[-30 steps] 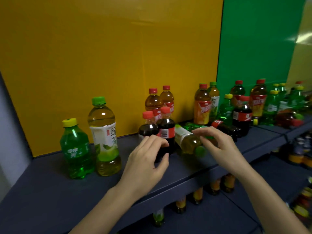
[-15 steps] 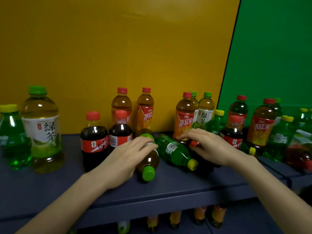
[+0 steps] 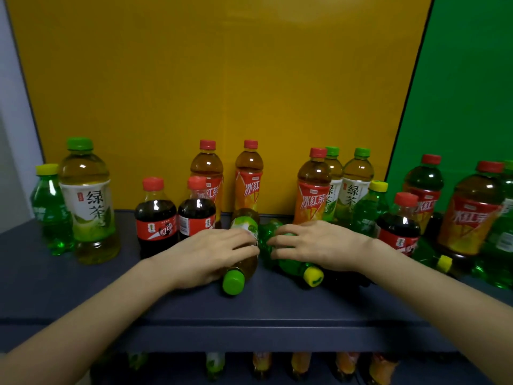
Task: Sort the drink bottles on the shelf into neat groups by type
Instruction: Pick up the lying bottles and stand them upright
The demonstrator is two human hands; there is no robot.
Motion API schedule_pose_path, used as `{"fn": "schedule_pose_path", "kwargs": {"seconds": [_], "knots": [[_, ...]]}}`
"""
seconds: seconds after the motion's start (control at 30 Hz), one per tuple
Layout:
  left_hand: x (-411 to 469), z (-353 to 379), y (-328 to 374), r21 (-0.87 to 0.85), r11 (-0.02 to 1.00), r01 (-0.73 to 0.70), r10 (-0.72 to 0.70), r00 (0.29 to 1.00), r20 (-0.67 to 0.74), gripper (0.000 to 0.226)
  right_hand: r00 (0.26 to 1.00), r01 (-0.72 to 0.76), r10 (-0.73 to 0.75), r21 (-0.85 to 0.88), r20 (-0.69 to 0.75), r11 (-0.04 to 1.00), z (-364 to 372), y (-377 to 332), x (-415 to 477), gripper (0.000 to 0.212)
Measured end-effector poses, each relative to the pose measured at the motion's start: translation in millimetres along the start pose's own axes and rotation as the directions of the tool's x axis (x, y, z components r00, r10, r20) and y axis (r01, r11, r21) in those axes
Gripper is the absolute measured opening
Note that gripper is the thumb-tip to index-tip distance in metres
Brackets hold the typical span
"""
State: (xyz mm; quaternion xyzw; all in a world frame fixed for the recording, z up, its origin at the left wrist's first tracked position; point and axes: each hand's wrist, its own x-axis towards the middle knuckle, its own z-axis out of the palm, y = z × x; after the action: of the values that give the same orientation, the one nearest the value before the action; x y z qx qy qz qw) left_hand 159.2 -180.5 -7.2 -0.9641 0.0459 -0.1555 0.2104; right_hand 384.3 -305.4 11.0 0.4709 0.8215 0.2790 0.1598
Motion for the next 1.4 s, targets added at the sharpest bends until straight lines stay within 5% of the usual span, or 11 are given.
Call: {"fn": "schedule_pose_path", "kwargs": {"seconds": [0.2,0.33,0.47,0.6,0.73,0.93,1.23,1.4], "knots": [[-1,1,-2,0.002,0.999,0.039,-0.039,0.999,-0.013,0.079,0.994,-0.055,0.045,0.103,0.098,0.993,-8,8,1,0.069],[-1,0,-4,-0.135,0.984,0.113,-0.129,0.985,-0.115,0.072,0.985,-0.131,0.162,0.331,-0.066,0.935,-16,13,-9,0.073],[6,-16,-5,-0.354,0.911,0.212,-0.298,0.932,-0.208,0.066,0.894,-0.25,0.428,0.64,-0.136,0.726,-24,19,-17,0.063],[19,-25,-8,-0.522,0.792,0.317,-0.513,0.81,-0.286,0.074,0.803,-0.309,0.594,0.825,-0.041,0.474,-28,20,-13,0.035],[38,-32,-13,-0.546,0.698,0.464,-0.671,0.69,-0.271,0.084,0.756,-0.349,0.654,0.859,0.022,0.374,-28,17,-5,0.036],[64,-34,-24,-0.615,0.471,0.632,-0.855,0.499,-0.142,0.07,0.686,-0.383,0.726,0.871,0.045,0.307,-27,11,3,0.056],[85,-21,-38,-0.62,0.335,0.709,-0.885,0.463,0.051,0.074,0.607,-0.364,0.783,0.923,0.133,0.126,-19,-8,5,0.07],[88,-20,-39,-0.618,0.31,0.722,-0.881,0.462,0.099,0.075,0.598,-0.353,0.792,0.927,0.12,0.126,-23,-18,5,0.071]]}}
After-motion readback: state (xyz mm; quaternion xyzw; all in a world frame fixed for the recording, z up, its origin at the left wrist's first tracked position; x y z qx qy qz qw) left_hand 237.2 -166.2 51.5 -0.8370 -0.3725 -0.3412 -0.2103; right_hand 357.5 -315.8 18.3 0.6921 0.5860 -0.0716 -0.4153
